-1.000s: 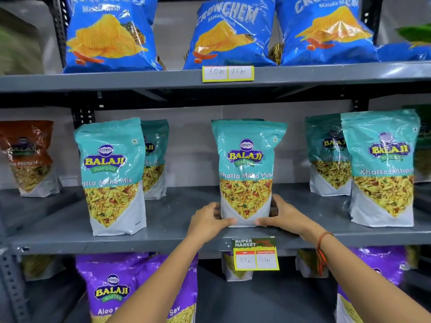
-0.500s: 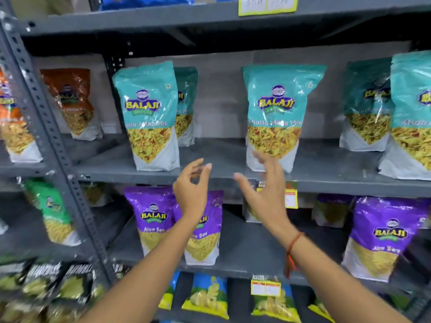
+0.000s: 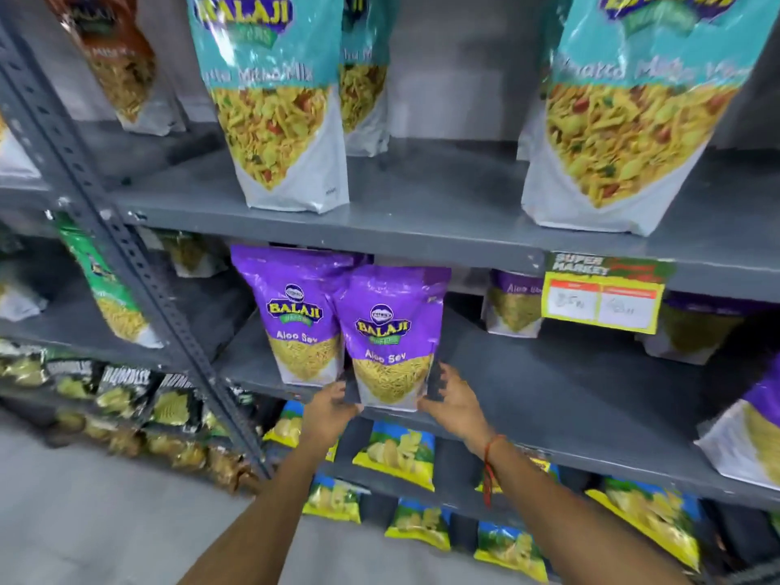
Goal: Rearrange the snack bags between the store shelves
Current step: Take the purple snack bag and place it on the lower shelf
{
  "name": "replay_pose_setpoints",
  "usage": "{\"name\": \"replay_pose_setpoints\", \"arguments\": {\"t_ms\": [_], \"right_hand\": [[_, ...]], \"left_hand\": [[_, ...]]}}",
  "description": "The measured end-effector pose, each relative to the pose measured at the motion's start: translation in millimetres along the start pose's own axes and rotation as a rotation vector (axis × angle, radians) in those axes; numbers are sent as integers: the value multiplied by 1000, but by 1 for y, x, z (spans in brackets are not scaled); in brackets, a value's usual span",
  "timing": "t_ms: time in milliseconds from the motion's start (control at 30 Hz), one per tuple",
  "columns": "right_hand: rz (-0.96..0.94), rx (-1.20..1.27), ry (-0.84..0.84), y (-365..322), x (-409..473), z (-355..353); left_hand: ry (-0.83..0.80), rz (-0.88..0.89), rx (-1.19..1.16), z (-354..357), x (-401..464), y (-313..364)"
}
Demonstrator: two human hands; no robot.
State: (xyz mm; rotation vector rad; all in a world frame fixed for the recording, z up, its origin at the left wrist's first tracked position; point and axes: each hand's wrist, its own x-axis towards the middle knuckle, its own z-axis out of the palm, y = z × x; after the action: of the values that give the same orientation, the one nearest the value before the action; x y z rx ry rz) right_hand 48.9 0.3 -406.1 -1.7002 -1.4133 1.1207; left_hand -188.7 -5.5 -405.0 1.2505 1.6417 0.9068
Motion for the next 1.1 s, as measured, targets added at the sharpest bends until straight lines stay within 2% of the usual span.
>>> {"name": "replay_pose_setpoints", "arguments": {"t_ms": [167,400,767,1100], "right_hand": [[44,31,-63,-13,2,11],[15,58,-10,-8,9,9],[104,7,93,39,-21,-86],[157,1,169,76,-34,-146]], "left_hand": [[-60,-28,-35,11,21,-7],[-69,-10,-84,23,26,-3],[-204,100,26,108,-8,40],[-182,180,111,181,-31,61]]}}
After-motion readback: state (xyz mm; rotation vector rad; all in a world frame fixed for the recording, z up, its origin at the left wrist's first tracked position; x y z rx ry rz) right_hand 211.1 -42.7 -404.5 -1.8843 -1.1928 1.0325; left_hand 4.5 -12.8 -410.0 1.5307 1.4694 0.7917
